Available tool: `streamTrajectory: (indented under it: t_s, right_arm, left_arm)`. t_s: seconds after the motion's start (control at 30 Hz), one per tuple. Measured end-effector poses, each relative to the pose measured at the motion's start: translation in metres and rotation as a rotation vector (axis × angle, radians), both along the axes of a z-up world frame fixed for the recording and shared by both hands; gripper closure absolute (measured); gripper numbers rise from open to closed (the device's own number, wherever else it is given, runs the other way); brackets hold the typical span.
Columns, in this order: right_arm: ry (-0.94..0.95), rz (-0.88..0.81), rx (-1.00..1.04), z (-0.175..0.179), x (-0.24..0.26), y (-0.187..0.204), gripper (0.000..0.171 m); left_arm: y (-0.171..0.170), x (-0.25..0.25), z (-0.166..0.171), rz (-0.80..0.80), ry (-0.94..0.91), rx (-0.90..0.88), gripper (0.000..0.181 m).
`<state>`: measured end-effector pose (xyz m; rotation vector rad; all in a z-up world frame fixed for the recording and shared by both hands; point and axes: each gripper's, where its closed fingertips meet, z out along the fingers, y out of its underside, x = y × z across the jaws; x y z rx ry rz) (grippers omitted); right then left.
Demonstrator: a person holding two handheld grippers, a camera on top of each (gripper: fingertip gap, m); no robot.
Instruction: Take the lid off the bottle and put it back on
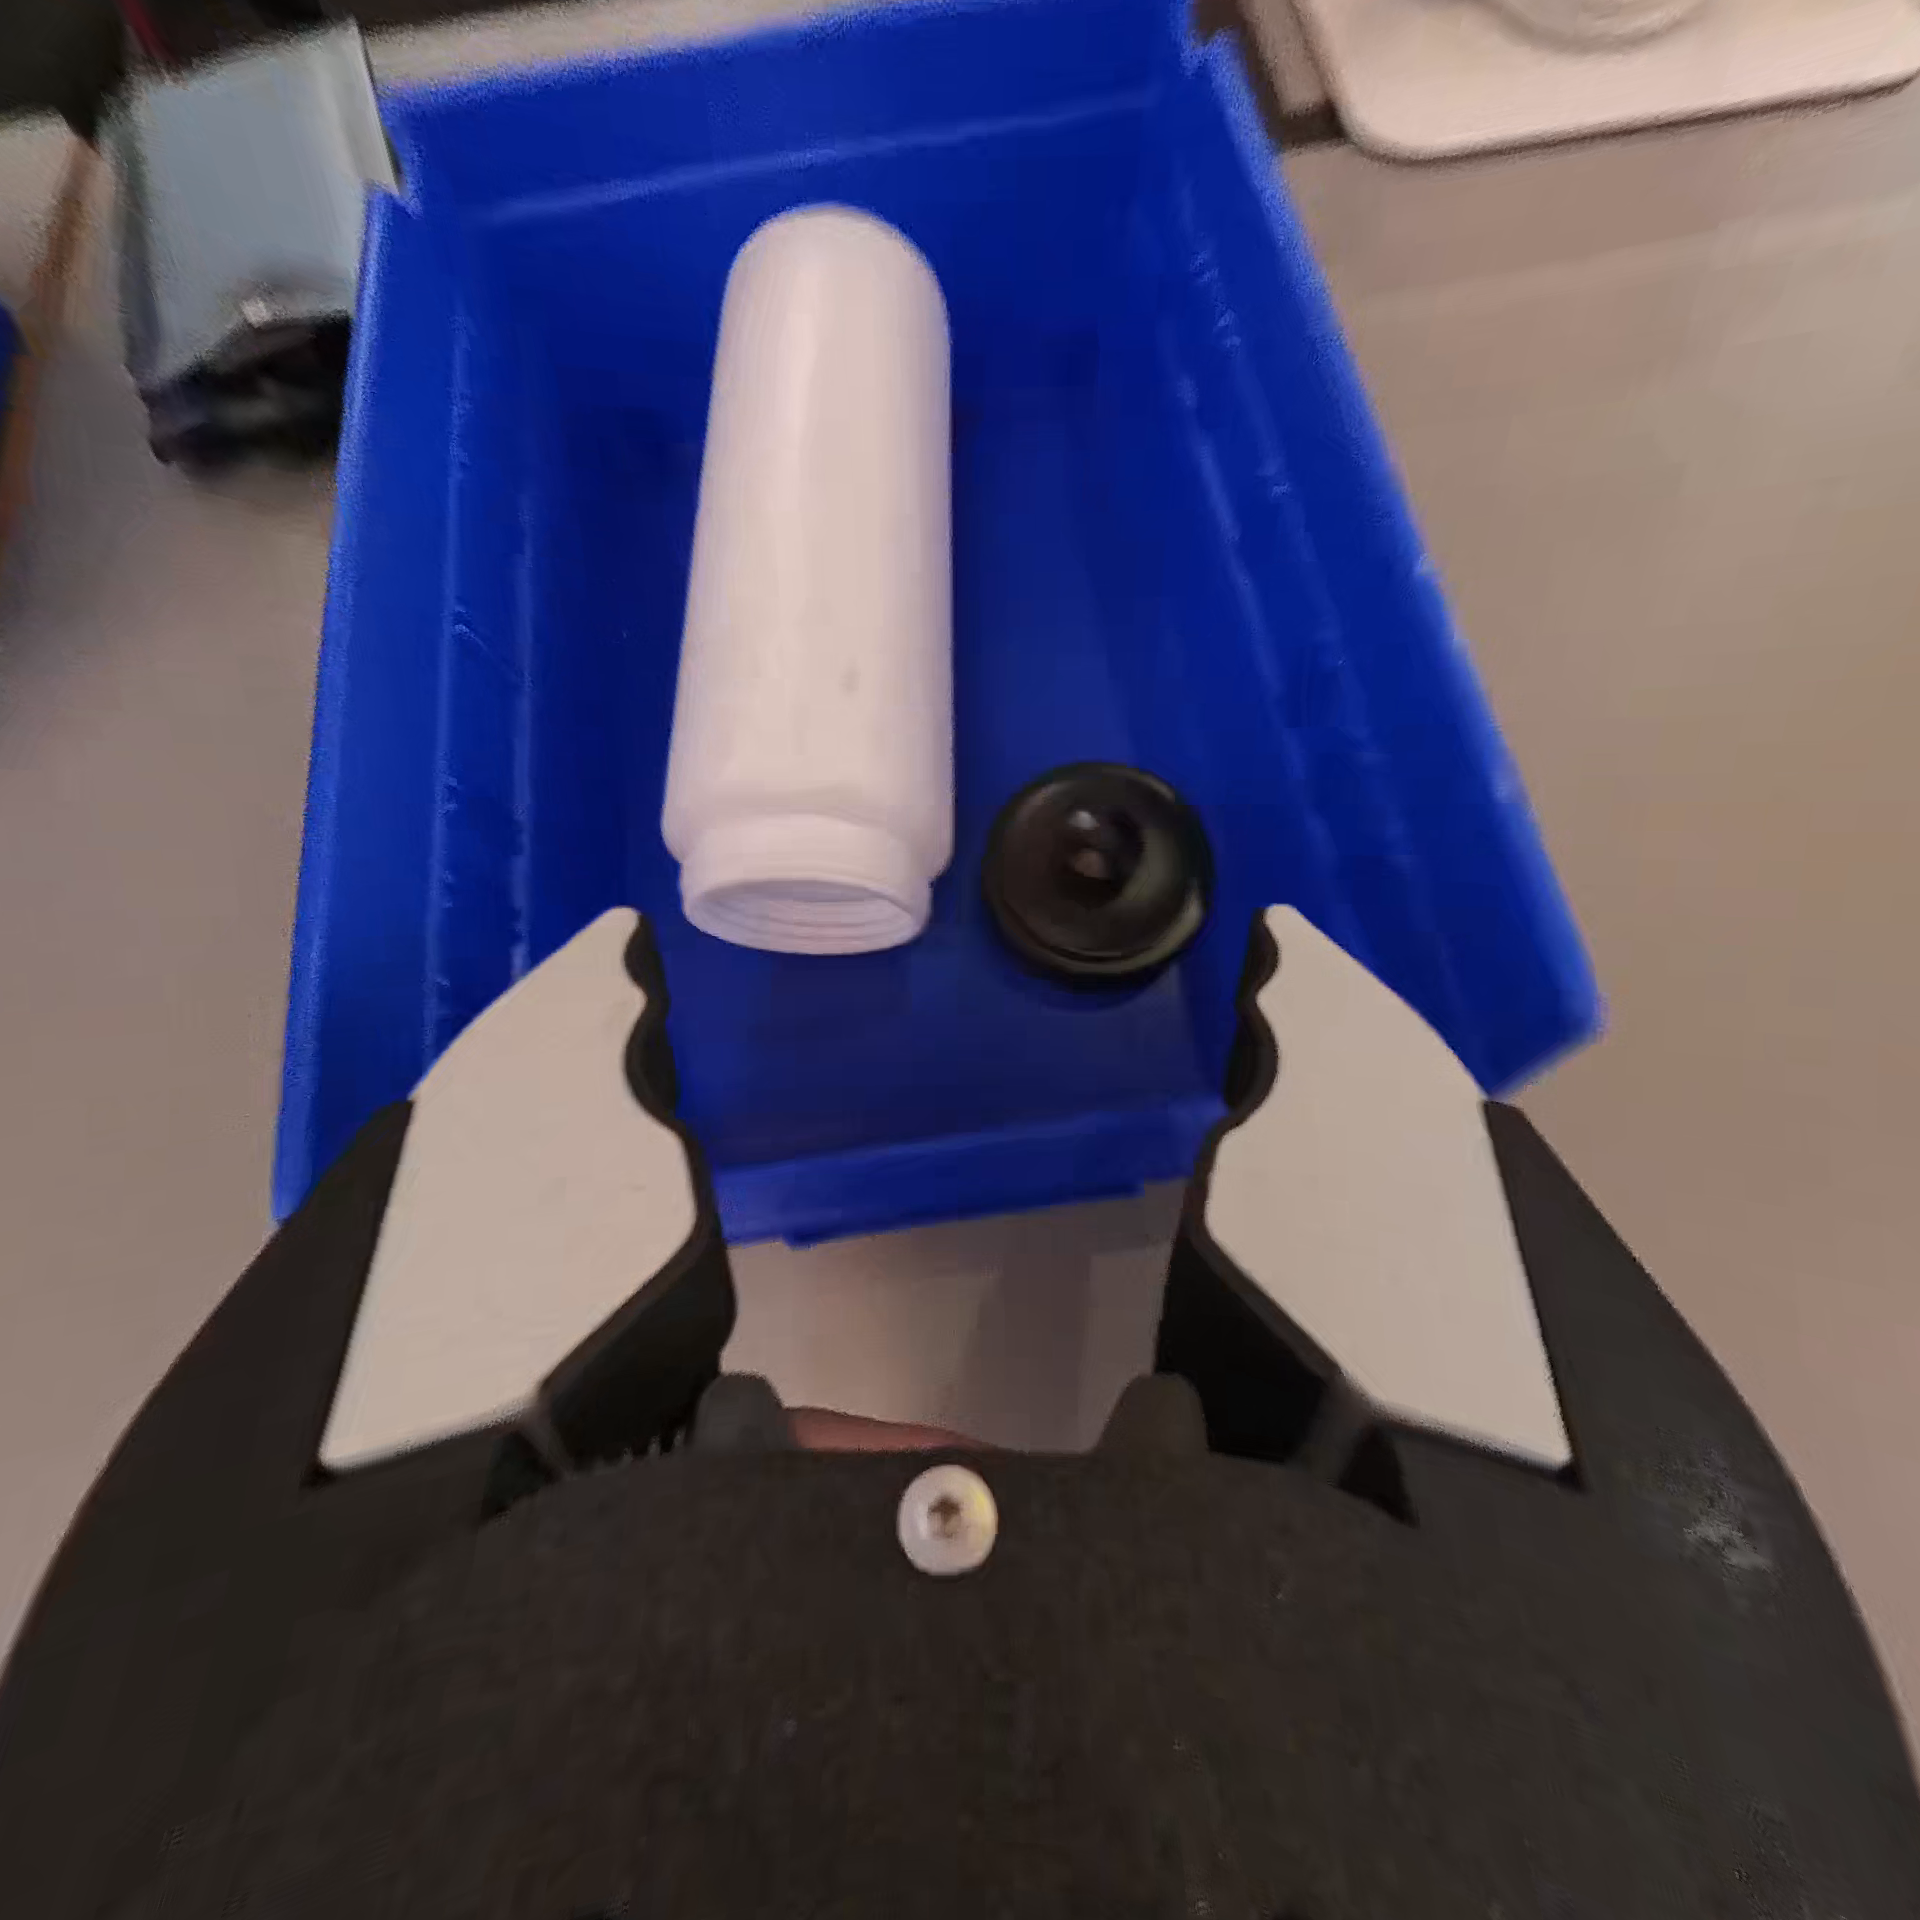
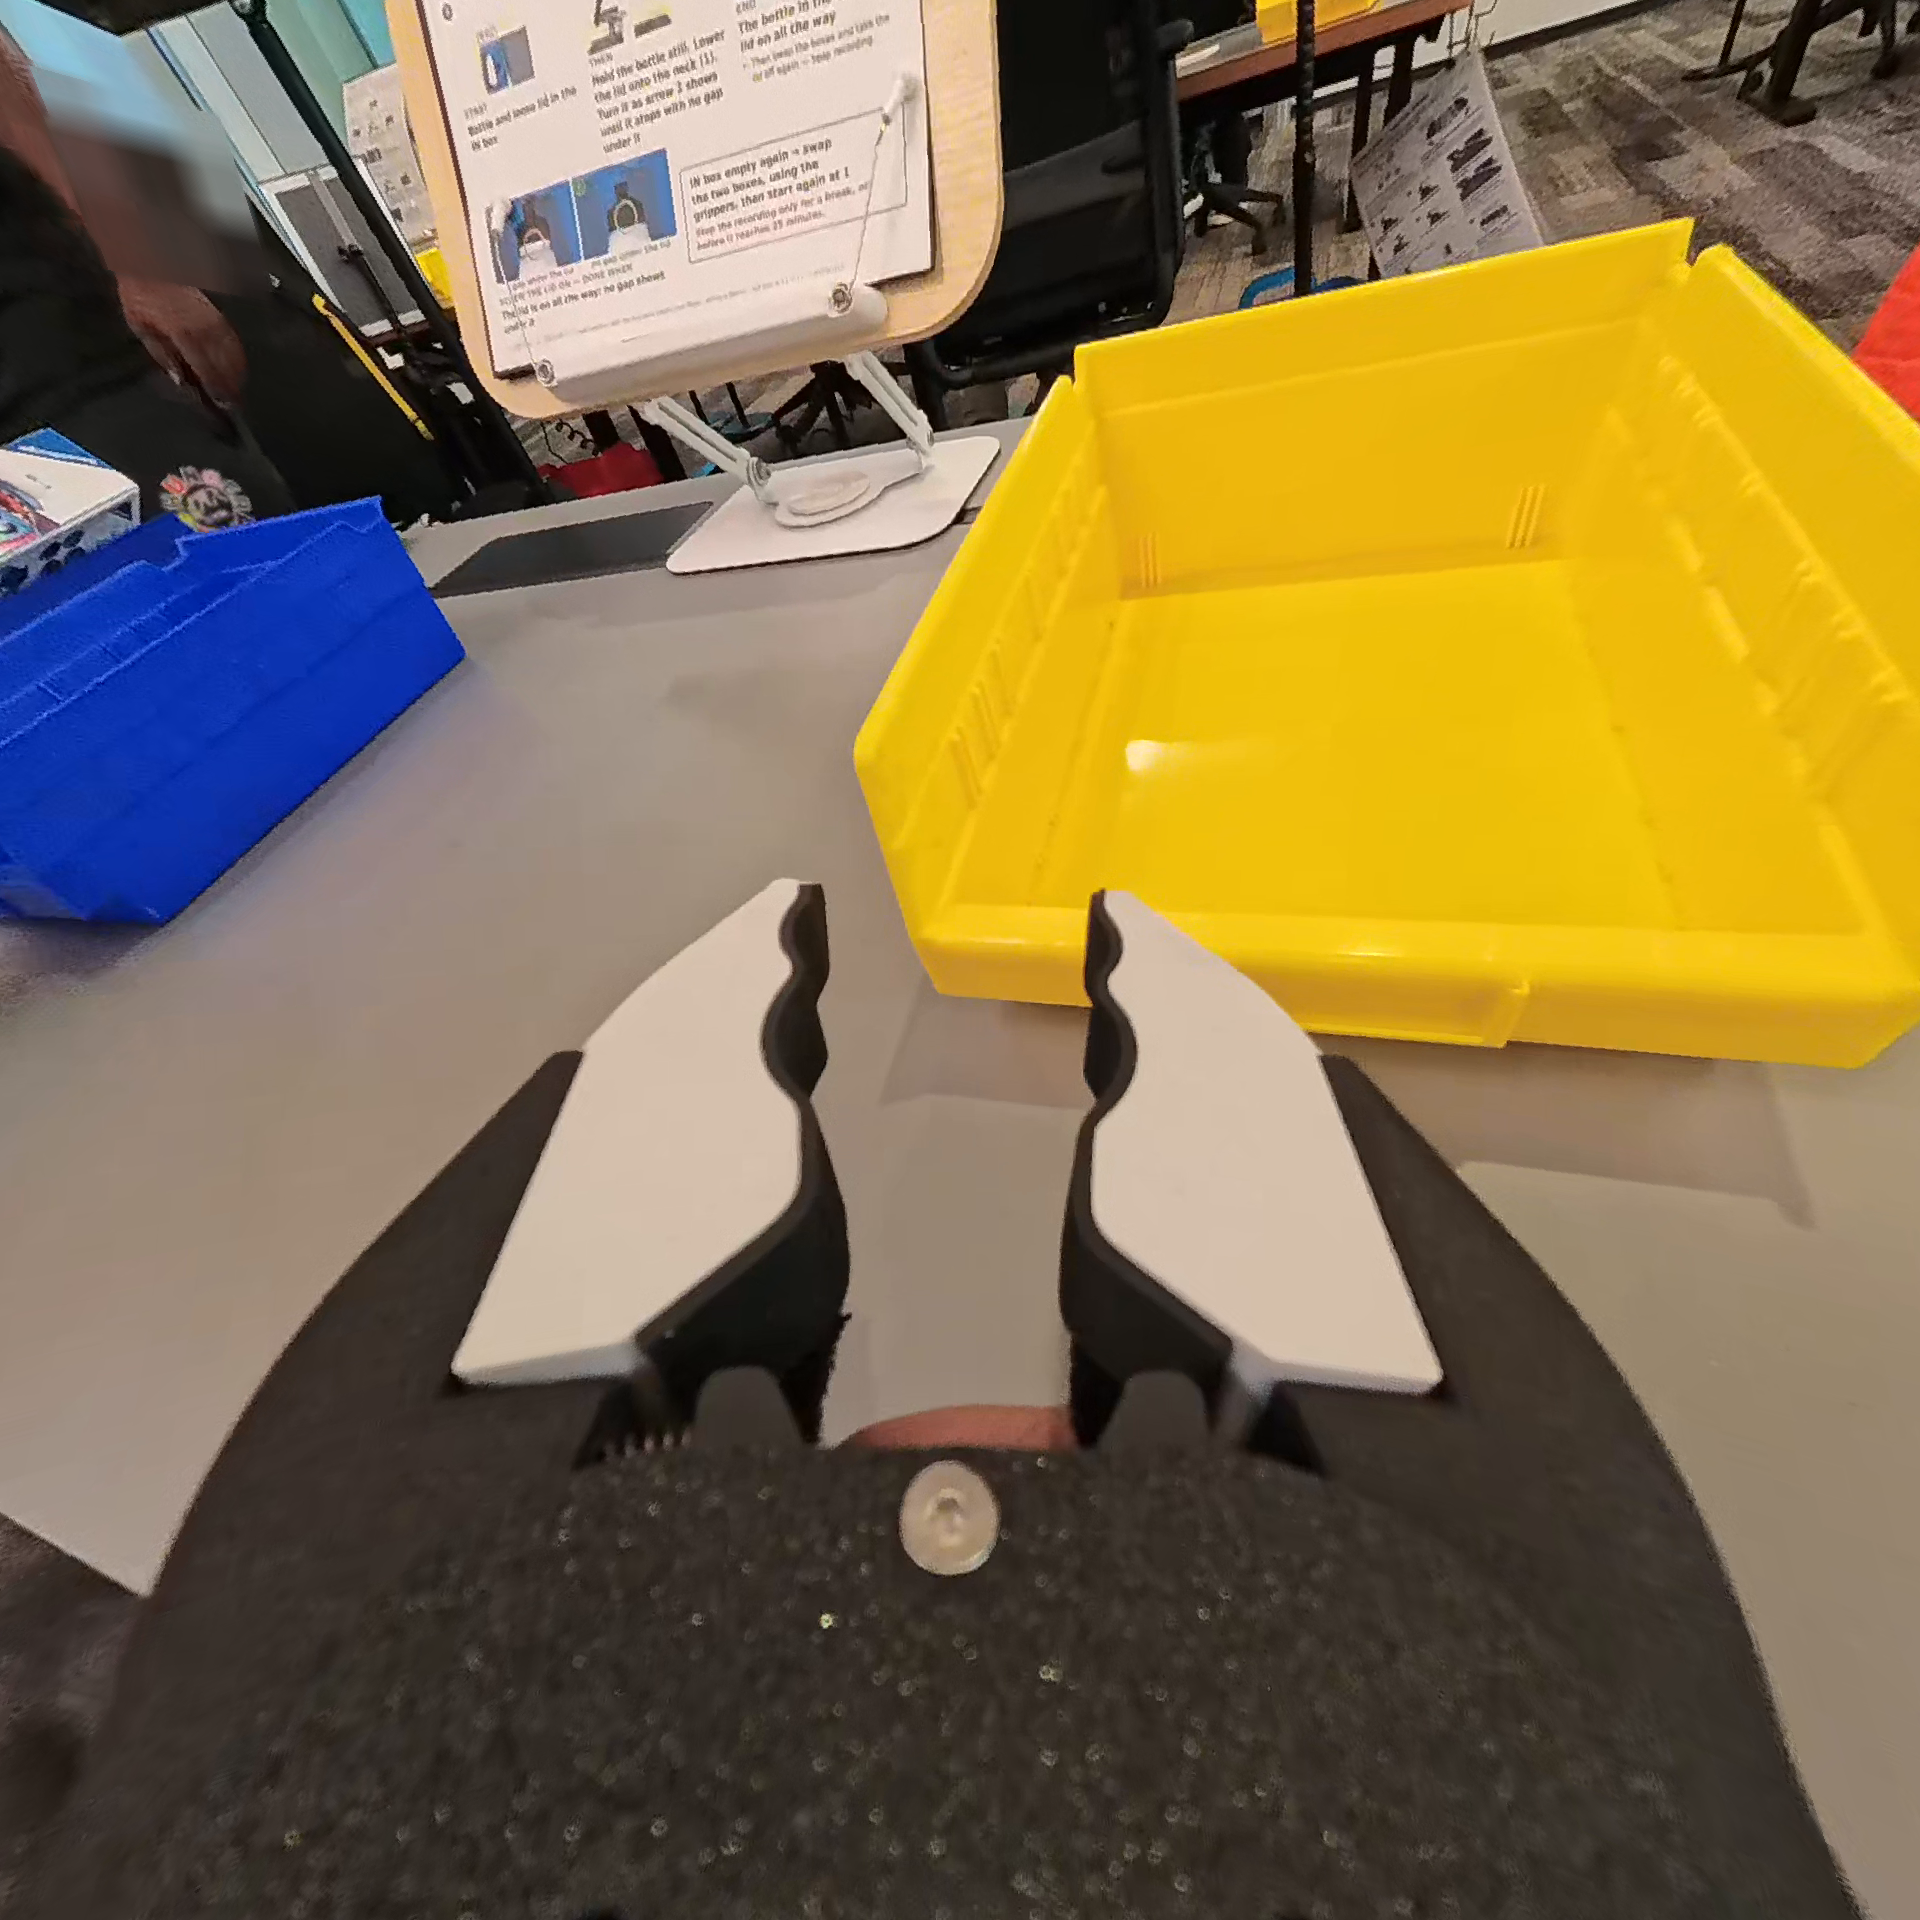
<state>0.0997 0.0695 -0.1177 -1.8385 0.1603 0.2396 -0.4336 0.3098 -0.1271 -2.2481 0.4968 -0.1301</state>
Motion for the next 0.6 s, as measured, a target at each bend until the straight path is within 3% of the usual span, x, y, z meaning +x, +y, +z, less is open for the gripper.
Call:
streamTrajectory:
  t_s: [0.23, 0.4, 0.5, 0.6]
  right_arm:
    - [0.026, 0.013, -0.024, -0.006, -0.001, 0.001, 0.123]
    - [0.026, 0.027, -0.039, -0.01, -0.004, 0.002, 0.123]
    - [0.012, 0.027, -0.041, -0.01, -0.005, 0.002, 0.124]
    - [-0.016, 0.03, -0.023, -0.005, -0.008, 0.003, 0.124]
  left_arm:
    - [0.043, -0.019, -0.05, 0.071, 0.06, -0.282, 0.073]
    - [0.039, -0.017, -0.074, 0.047, 0.005, -0.398, 0.101]
    - [0.039, -0.018, -0.066, 0.025, -0.018, -0.362, 0.101]
    - [0.043, -0.023, -0.036, 0.003, -0.043, -0.253, 0.102]
